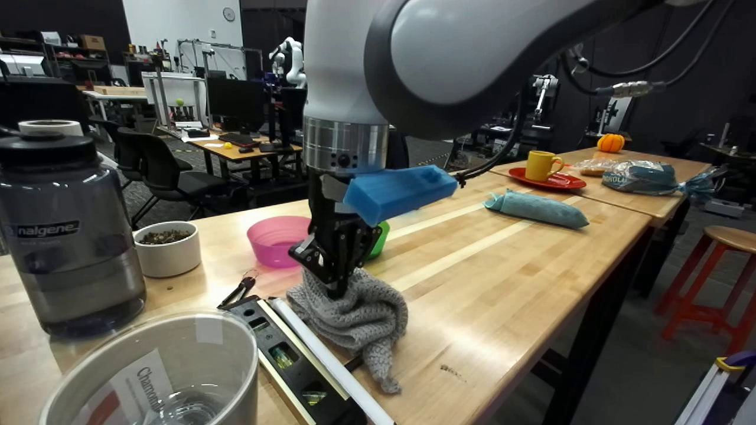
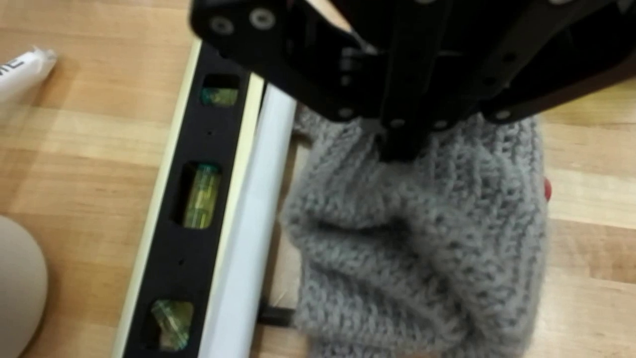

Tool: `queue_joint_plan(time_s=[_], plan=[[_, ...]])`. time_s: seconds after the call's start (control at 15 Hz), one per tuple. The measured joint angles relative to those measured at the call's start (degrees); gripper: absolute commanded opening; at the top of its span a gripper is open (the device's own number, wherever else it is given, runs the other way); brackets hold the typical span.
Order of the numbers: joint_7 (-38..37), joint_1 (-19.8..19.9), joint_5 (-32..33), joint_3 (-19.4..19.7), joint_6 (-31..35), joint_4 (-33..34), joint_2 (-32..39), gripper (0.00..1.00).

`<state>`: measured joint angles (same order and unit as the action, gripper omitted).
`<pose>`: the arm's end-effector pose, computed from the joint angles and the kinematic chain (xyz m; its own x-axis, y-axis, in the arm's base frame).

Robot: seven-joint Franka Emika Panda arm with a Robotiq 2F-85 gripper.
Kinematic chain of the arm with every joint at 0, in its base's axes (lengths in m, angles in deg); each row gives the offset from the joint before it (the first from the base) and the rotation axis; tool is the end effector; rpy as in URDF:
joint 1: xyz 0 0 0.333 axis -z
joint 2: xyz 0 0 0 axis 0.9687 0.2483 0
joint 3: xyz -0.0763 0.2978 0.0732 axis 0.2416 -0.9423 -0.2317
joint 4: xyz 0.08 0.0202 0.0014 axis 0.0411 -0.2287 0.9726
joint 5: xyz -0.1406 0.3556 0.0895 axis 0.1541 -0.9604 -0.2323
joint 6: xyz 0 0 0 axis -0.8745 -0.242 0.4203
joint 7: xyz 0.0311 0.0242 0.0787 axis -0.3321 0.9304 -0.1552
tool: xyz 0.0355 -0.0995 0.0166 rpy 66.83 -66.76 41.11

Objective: Fold the grey cotton cloth

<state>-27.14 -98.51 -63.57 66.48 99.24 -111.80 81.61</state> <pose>0.4031 0.4037 0.4075 0.9651 0.2603 0.0269 0.2612 -0.9646 -0.0365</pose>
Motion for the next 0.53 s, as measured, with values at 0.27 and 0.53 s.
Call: queue_joint_plan(time_s=[0.27,0.53], plan=[[0.08,-0.02,-0.56,0.0,-0.13,0.0,-0.48,0.0],[0.14,-0.02,-2.08,0.0,-1.15,-0.47,-2.27,0.0]])
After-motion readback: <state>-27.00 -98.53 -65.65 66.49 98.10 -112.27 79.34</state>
